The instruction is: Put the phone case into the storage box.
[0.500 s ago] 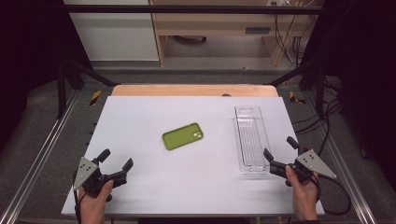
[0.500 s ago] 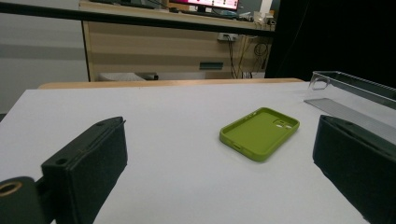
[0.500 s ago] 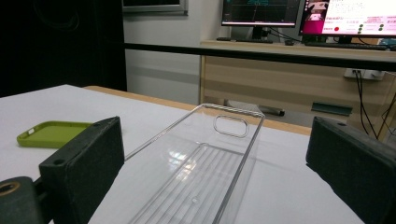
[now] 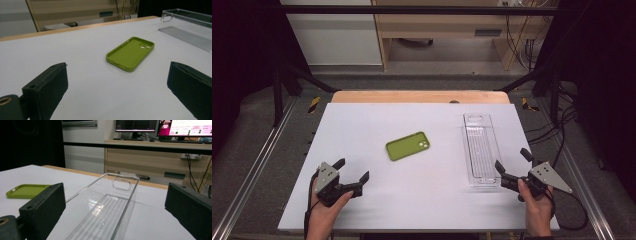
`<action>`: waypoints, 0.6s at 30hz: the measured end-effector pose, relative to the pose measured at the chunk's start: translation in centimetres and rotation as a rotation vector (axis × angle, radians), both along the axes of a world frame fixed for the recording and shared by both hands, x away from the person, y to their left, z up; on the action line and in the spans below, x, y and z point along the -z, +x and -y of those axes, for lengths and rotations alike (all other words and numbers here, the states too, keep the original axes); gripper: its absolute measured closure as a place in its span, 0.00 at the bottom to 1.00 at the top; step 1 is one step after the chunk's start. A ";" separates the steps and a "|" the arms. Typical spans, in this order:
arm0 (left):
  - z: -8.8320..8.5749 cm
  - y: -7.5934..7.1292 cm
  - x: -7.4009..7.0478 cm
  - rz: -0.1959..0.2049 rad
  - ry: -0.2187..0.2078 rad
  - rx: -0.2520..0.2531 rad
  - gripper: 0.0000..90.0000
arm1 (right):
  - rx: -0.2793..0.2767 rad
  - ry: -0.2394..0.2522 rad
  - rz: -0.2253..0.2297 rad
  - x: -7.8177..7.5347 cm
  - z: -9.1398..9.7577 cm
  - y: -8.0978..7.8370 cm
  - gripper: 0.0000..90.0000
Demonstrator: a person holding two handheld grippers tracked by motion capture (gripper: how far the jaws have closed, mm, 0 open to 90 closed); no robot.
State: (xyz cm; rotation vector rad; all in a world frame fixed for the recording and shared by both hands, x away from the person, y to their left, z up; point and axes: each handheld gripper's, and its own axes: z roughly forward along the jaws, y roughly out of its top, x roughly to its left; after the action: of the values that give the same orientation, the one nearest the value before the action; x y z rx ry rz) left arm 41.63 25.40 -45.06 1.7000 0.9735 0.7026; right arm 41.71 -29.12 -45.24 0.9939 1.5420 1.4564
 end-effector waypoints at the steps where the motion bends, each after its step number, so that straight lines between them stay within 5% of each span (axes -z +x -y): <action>1: 0.3 0.3 -0.2 -0.009 0.009 0.006 0.03 | -0.002 0.001 -0.001 0.0 -0.1 0.0 0.04; 8: 3.6 3.4 -2.0 -0.054 0.084 0.079 0.03 | -0.010 0.012 0.005 -0.3 -0.7 -0.3 0.03; 17: 6.9 6.4 -2.3 -0.134 0.113 0.140 0.03 | -0.003 0.005 -0.004 -0.1 -0.7 -0.2 0.03; 18: 7.5 7.0 -2.3 -0.146 0.153 0.153 0.03 | -0.007 0.005 -0.009 -0.1 -0.8 -0.2 0.03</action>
State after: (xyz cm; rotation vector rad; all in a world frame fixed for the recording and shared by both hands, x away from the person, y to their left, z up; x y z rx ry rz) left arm 48.67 17.91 -42.76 1.9595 0.8963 0.5703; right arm 41.46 -28.34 -45.13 1.0000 1.5510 1.4630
